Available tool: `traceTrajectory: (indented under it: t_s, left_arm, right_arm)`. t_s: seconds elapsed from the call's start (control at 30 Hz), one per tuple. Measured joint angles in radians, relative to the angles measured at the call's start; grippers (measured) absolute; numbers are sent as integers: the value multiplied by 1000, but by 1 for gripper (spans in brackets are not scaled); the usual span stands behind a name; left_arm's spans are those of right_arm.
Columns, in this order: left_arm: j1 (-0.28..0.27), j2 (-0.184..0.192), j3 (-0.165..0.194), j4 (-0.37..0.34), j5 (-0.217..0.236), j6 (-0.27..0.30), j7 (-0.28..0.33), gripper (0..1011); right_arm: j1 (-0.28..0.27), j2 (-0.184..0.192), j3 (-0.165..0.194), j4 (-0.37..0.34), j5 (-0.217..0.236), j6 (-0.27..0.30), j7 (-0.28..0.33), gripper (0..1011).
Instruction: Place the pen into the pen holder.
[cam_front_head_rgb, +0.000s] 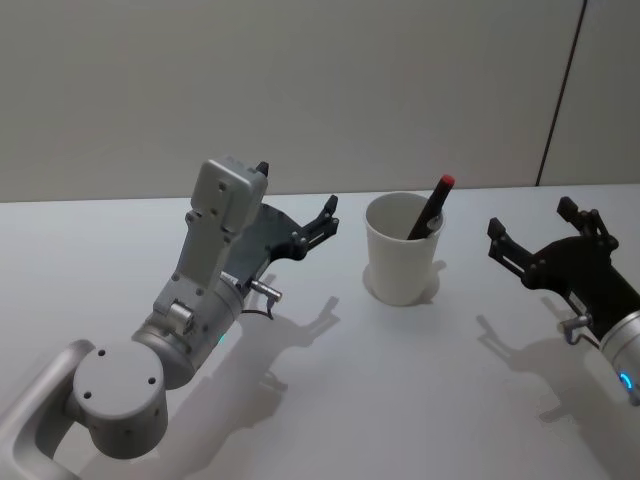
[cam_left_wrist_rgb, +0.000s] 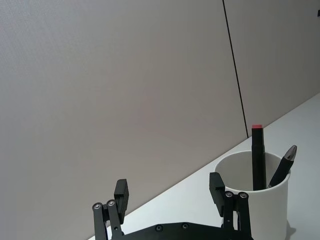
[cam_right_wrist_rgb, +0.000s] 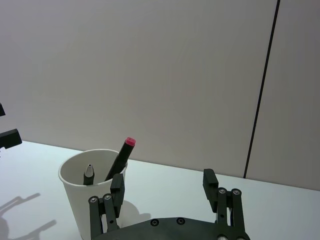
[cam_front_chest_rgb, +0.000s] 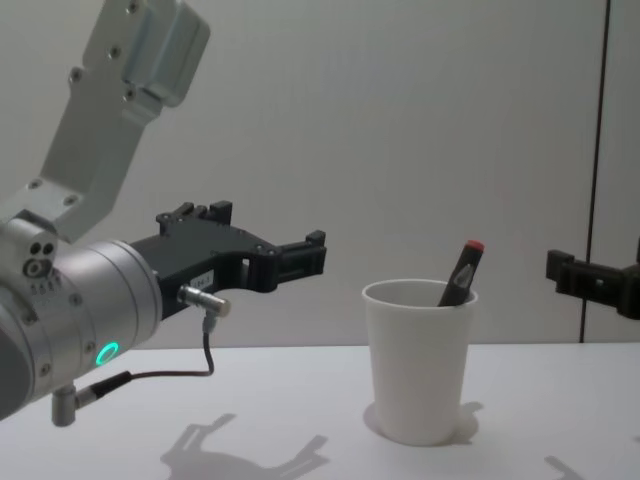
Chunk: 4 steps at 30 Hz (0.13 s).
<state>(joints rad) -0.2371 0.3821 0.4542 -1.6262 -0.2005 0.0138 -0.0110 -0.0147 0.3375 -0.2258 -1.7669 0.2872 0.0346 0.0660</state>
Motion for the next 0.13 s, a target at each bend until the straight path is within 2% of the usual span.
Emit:
traceTrajectory:
  t_s: [0.13]
  left_arm:
    - [0, 0, 0, 0, 0, 0, 0, 1001]
  right_arm:
    - [0, 0, 0, 0, 0, 0, 0, 1000]
